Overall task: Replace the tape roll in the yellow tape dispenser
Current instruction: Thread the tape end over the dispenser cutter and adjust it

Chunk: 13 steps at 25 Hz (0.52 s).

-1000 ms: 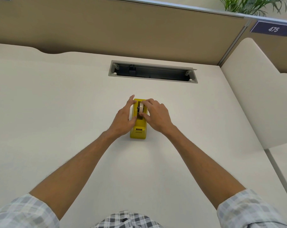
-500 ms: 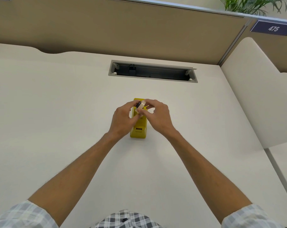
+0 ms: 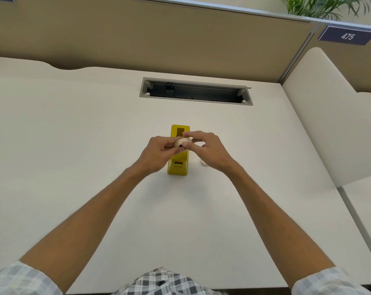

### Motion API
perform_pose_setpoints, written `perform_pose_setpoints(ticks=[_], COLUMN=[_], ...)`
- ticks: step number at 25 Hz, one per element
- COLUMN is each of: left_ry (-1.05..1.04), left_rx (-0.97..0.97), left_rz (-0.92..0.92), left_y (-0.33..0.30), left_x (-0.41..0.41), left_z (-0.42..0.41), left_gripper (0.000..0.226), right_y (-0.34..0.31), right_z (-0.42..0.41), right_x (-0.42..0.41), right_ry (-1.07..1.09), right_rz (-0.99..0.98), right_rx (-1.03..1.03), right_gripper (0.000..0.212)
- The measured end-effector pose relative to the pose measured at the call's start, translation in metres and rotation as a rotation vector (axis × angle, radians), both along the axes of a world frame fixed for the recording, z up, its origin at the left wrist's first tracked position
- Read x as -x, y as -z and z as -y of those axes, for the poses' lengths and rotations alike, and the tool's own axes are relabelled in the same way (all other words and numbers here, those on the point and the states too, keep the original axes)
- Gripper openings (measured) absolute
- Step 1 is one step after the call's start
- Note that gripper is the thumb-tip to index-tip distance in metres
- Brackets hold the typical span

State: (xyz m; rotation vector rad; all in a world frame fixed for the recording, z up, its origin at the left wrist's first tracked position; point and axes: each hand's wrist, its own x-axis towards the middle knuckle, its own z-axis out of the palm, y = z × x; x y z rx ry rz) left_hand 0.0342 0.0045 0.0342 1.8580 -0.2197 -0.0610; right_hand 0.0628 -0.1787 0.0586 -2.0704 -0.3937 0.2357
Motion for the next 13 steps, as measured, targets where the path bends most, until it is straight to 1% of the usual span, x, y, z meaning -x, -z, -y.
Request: perform_pose_setpoints(ticks=[3,6,9,13], left_ry=[0.018,0.031,0.066,0.085], left_rx=[0.051,0.039,0.016,0.009], left_rz=[-0.064,-0.119,-0.129,-0.14], left_y=[-0.005,-0.008,-0.012,-0.016], left_x=[0.001,0.001,0.0,0.0], left_z=[-0.002,-0.003,-0.004,-0.006], left_gripper=[0.031,0.03,0.029,0.031], right_y=[-0.003,-0.005,-0.006,-0.004], right_z=[0.002,0.004,0.008,0.01], right_x=[0.001,0.002,0.002,0.005], right_ry=[-0.034,-0.026,-0.009,0.006], right_rz=[0.029,0.05,0.073,0.057], right_rx=[-0.004,-0.01,0.01,0.036], right_gripper=[0.024,0.018,0.017,0.025])
